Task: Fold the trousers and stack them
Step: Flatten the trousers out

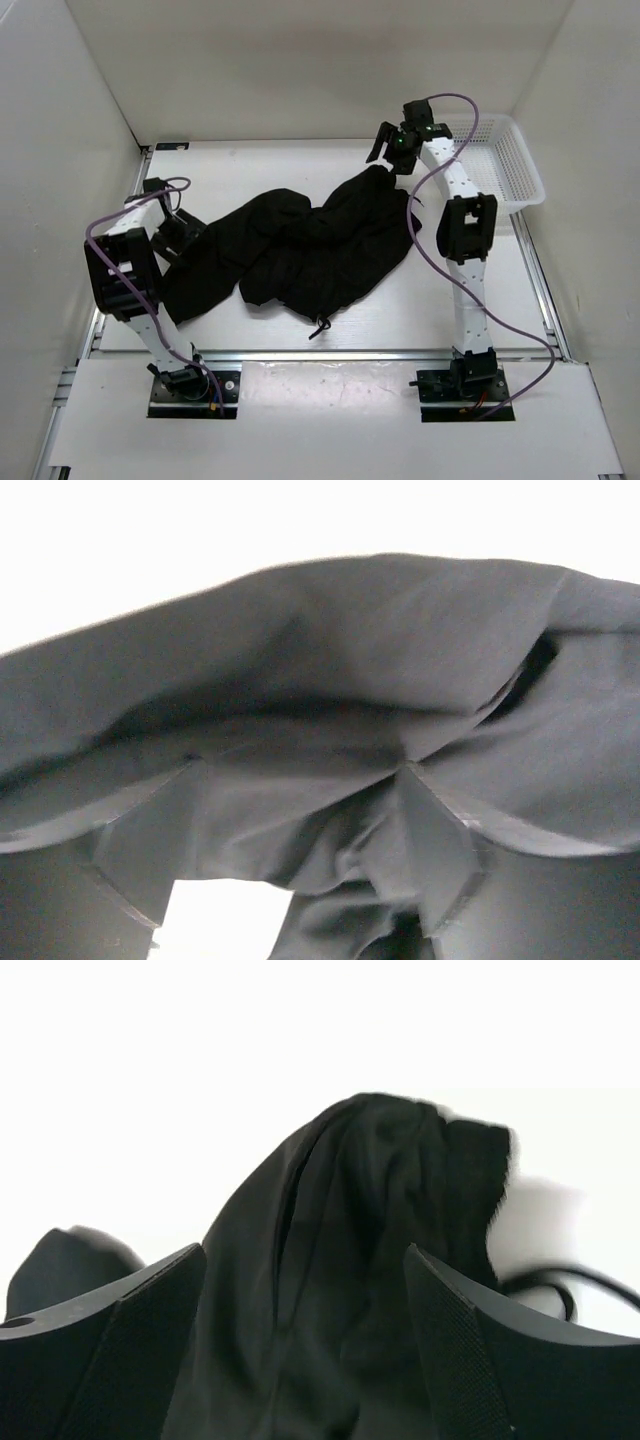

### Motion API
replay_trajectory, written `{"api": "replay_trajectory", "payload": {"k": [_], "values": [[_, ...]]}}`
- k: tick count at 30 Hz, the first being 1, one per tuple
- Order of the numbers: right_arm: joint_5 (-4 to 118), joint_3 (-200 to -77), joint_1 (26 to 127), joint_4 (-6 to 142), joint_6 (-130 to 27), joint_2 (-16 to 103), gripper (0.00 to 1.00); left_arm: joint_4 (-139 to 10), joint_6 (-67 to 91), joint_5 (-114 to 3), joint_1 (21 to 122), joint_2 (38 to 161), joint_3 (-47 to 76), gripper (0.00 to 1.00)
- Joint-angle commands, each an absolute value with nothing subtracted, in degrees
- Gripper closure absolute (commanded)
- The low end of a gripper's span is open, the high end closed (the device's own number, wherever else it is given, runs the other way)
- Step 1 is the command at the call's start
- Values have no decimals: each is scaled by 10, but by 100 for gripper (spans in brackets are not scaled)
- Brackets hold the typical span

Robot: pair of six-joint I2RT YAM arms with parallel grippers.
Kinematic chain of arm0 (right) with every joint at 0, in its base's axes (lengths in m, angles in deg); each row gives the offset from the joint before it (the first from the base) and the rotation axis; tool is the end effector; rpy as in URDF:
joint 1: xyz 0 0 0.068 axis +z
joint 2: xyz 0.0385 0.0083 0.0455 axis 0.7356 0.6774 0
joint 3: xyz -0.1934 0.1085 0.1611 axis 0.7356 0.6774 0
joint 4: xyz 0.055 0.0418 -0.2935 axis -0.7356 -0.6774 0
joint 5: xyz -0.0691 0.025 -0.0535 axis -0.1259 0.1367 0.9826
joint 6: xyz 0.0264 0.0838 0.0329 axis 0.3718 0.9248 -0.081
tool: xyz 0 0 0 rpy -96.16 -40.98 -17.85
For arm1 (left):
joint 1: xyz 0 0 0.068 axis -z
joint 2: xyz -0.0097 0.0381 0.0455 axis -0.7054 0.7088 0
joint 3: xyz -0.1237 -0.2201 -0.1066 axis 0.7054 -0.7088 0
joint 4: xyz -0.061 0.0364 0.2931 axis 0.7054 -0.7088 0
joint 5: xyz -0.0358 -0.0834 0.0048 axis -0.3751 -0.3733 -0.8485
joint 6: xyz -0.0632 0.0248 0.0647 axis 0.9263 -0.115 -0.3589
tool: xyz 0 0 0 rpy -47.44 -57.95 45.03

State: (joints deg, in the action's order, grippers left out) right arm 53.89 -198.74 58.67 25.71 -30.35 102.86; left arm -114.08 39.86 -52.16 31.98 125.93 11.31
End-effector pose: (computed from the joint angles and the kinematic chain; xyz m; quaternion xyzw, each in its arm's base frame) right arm 0.6061 0.1367 0.2034 0.1042 0.9236 0.1998 0.3101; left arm 0.3679 0.0768 0.1104 -0.4382 0.8942 -0.0600 0.0694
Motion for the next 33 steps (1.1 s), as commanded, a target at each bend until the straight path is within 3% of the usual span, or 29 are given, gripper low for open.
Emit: {"api": "replay_trajectory", "payload": {"k": [1, 3, 5, 9, 12, 13, 17, 18, 19, 21, 22, 30, 33], "values": [[526, -2066, 584, 220, -279, 1086, 16, -1125, 405, -524, 320, 1291, 139, 16], [521, -2088, 584, 220, -279, 1115, 20, -1125, 405, -524, 320, 1296, 139, 58], [521, -2094, 598, 229, -279, 1126, 24, -1125, 400, -519, 320, 1296, 145, 86], [535, -2105, 605, 241, -285, 1133, 39, -1130, 394, -513, 320, 1296, 177, 90], [535, -2111, 605, 241, -285, 1138, 79, -1144, 389, -508, 320, 1296, 203, 90], [540, -2104, 605, 241, -285, 1126, 100, -1149, 383, -508, 320, 1290, 208, 90], [574, -2064, 605, 241, -290, 1086, 100, -1171, 377, -474, 320, 1240, 220, 90], [583, -2053, 605, 246, -290, 1075, 100, -1171, 377, -474, 314, 1233, 220, 89], [593, -2029, 605, 260, -295, 1047, 100, -1171, 371, -474, 314, 1228, 220, 71], [600, -1997, 605, 277, -295, 1007, 100, -1171, 365, -491, 314, 1241, 213, 18], [600, -1997, 605, 277, -295, 999, 100, -1171, 356, -504, 314, 1256, 213, 0], [605, -1984, 605, 271, -307, 935, 100, -1156, 356, -542, 319, 1368, 213, 0], [612, -1968, 605, 271, -312, 916, 100, -1156, 356, -548, 319, 1382, 226, 13]]}}
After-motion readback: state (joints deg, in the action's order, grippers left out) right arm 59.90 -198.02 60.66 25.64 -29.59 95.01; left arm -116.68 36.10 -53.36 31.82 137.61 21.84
